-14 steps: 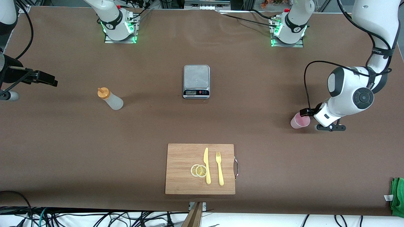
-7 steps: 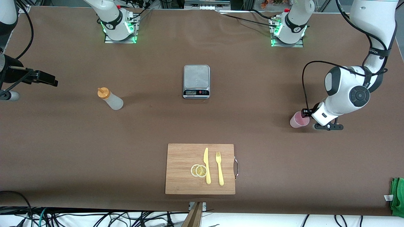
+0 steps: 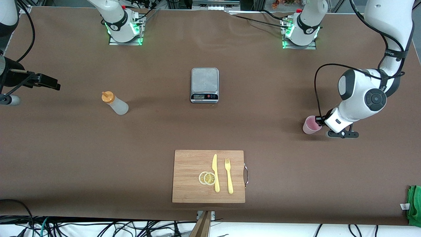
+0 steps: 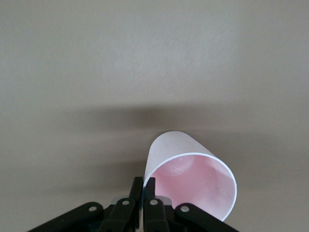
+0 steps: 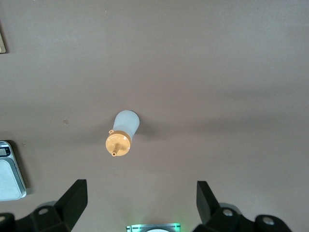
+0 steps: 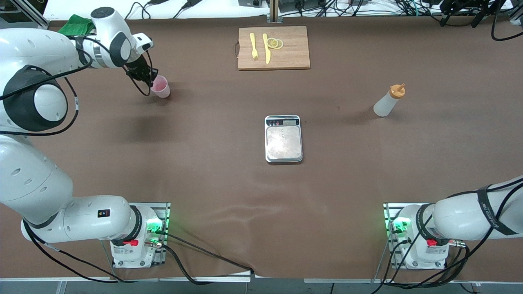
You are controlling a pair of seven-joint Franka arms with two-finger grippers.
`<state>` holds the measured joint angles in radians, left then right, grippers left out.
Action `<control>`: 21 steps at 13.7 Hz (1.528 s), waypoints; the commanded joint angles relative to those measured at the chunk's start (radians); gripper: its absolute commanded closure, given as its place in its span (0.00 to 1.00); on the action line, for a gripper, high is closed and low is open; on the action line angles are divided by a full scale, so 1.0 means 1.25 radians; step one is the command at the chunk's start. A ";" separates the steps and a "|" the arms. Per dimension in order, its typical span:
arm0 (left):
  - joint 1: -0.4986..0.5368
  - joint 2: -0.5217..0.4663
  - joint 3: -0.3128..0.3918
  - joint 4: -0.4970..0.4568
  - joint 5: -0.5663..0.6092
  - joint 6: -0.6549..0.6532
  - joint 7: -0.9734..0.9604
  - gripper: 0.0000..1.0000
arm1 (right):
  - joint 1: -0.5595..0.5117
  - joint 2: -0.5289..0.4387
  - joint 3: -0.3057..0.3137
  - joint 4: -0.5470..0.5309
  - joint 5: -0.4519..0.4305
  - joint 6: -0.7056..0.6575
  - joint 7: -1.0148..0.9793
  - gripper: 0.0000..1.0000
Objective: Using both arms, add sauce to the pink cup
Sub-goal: 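Carry the pink cup with the left gripper onto the scale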
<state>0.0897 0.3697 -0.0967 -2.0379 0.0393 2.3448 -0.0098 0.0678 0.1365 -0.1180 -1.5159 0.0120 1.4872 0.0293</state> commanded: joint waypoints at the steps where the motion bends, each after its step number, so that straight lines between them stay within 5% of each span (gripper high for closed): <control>1: -0.051 -0.007 -0.002 0.047 0.004 -0.043 -0.058 1.00 | 0.002 -0.004 0.002 0.000 0.013 -0.005 0.000 0.00; 9: -0.177 -0.012 -0.262 0.109 -0.060 -0.144 -0.436 1.00 | 0.002 -0.001 0.004 0.000 0.013 -0.007 -0.003 0.00; 15: -0.413 0.016 -0.277 0.109 -0.062 -0.132 -0.635 1.00 | 0.003 -0.001 0.004 0.000 0.013 -0.007 0.000 0.00; 21: -0.526 0.055 -0.276 0.107 -0.067 -0.059 -0.743 1.00 | 0.003 -0.001 0.004 0.000 0.013 -0.007 -0.003 0.00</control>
<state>-0.5364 0.4113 -0.4584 -1.9113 -0.0185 2.2313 -0.9153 0.0728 0.1386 -0.1150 -1.5159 0.0128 1.4871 0.0293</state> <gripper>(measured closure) 0.965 0.000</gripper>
